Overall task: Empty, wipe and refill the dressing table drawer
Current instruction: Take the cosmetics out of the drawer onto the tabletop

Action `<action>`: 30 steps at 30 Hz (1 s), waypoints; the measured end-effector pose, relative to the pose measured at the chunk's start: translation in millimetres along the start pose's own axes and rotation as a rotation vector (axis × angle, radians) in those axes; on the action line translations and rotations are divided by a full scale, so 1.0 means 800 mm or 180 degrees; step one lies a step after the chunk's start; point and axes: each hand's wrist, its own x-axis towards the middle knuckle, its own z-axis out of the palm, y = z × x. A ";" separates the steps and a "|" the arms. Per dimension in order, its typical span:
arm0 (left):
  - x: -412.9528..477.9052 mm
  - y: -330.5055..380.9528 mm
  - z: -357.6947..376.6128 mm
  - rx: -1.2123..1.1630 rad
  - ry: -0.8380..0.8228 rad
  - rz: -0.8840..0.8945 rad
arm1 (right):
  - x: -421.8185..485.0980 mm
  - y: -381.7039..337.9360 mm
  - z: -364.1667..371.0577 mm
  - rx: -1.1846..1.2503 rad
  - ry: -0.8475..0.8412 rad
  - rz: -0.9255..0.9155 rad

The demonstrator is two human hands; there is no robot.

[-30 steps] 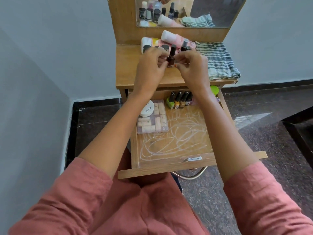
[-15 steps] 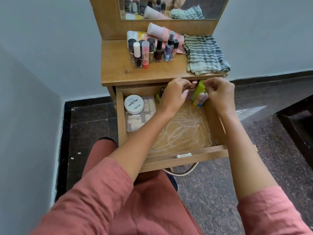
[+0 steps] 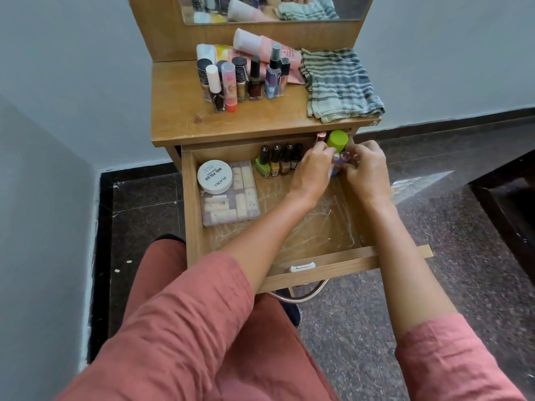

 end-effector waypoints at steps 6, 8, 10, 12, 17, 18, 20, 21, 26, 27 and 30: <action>0.001 0.005 0.003 -0.0123 0.0045 -0.0064 | -0.002 -0.003 0.000 -0.0093 0.0012 -0.0017; -0.001 0.005 0.001 -0.0147 0.0017 -0.0086 | -0.004 -0.005 -0.002 -0.0060 -0.0044 -0.0003; -0.003 0.006 -0.003 -0.0152 -0.0017 -0.0083 | -0.007 -0.007 -0.007 -0.0016 -0.0100 0.0012; -0.006 0.008 -0.011 -0.0169 -0.0022 -0.0055 | -0.008 -0.011 -0.013 0.0062 -0.0116 0.0020; -0.006 0.010 -0.048 -0.0175 0.0086 0.0062 | -0.006 -0.035 -0.033 0.0322 -0.0076 -0.0238; -0.006 0.011 -0.058 -0.0155 0.0137 0.0085 | -0.005 -0.043 -0.037 0.0351 -0.0076 -0.0308; -0.005 0.011 -0.078 -0.0154 0.0257 0.0121 | -0.002 -0.059 -0.046 0.0416 -0.0077 -0.0424; -0.004 0.011 -0.088 -0.0160 0.0323 0.0145 | 0.001 -0.068 -0.050 0.0443 -0.0069 -0.0482; 0.002 0.007 -0.138 -0.0098 0.0598 0.0273 | 0.018 -0.110 -0.056 0.0461 0.0015 -0.0702; 0.003 0.005 -0.148 -0.0094 0.0642 0.0279 | 0.021 -0.118 -0.055 0.0460 0.0025 -0.0738; 0.008 -0.003 -0.172 -0.0101 0.0766 0.0265 | 0.029 -0.142 -0.051 0.0565 0.0006 -0.0844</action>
